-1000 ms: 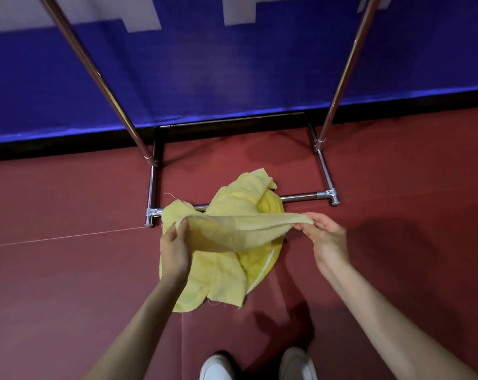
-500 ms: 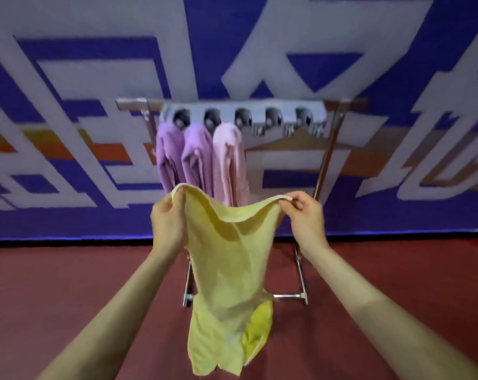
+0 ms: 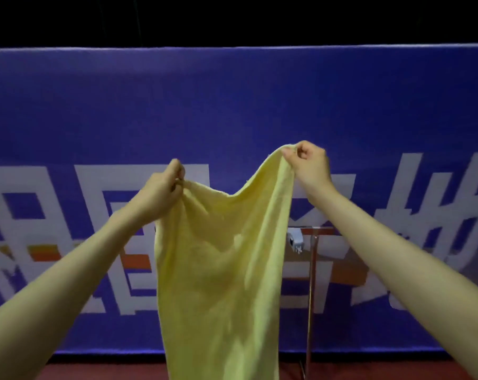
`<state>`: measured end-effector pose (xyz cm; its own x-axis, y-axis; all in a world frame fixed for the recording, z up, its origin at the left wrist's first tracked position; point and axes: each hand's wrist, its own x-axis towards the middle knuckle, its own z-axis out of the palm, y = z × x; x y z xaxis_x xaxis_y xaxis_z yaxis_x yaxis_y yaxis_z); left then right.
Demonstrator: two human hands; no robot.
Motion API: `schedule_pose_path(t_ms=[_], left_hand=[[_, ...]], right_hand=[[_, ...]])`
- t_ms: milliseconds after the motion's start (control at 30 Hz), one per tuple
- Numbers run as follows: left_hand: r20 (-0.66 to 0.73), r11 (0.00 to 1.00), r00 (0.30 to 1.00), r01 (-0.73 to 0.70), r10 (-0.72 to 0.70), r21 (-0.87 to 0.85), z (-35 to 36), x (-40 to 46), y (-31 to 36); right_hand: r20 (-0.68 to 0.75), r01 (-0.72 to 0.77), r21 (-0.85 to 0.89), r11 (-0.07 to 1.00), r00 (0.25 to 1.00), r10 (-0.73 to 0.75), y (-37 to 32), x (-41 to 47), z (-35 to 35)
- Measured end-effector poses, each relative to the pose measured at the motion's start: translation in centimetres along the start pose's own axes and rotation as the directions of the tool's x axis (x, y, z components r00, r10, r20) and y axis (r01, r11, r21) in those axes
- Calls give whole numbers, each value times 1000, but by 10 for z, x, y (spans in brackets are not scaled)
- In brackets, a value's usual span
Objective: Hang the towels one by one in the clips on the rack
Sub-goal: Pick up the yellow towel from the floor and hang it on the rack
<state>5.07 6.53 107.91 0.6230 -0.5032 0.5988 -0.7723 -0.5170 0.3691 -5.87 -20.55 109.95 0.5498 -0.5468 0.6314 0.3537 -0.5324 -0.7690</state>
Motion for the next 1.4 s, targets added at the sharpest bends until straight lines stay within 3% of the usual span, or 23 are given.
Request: schedule_pose_path(t_ms=[133, 233, 300, 400, 500, 667, 967, 1067, 1133, 1200, 1300, 1400], left_hand=[[79, 898, 947, -320, 311, 303, -21, 1, 2], [219, 867, 928, -361, 300, 343, -27, 1, 17], [298, 749, 866, -498, 402, 437, -23, 5, 23], [372, 699, 836, -544, 404, 464, -17, 5, 23], [467, 424, 694, -712, 548, 561, -8, 7, 17], [601, 83, 392, -876, 697, 475, 9, 11, 31], [455, -136, 116, -865, 883, 484, 18, 24, 73], [544, -209, 49, -891, 838, 403, 24, 32, 82], [584, -177, 69, -919, 809, 352, 27, 36, 84], [585, -55, 157, -943, 796, 328, 27, 37, 86], [478, 245, 406, -898, 779, 364, 22, 34, 94], [308, 552, 684, -722, 661, 418, 20, 36, 102]], right_hand=[[-31, 26, -6, 1000, 999, -27, -27, 22, -15], [-69, 30, -48, 998, 997, -33, -39, 34, -24], [-90, 40, -95, 995, 995, -49, -45, 39, -30], [-79, 70, -178, 982, 993, -85, -48, 42, -34], [-65, 96, -230, 968, 991, -114, -50, 43, -37], [-42, 107, -264, 959, 992, -122, -50, 44, -38], [-71, 87, -276, 957, 991, -111, -51, 51, -49], [-82, 84, -285, 955, 990, -111, -51, 50, -54], [-77, 79, -282, 956, 992, -105, -50, 48, -55], [-48, 78, -267, 961, 994, -94, -48, 45, -55], [-6, 94, -226, 970, 995, -98, -46, 36, -53], [34, 97, -170, 981, 995, -92, -42, 27, -49]])
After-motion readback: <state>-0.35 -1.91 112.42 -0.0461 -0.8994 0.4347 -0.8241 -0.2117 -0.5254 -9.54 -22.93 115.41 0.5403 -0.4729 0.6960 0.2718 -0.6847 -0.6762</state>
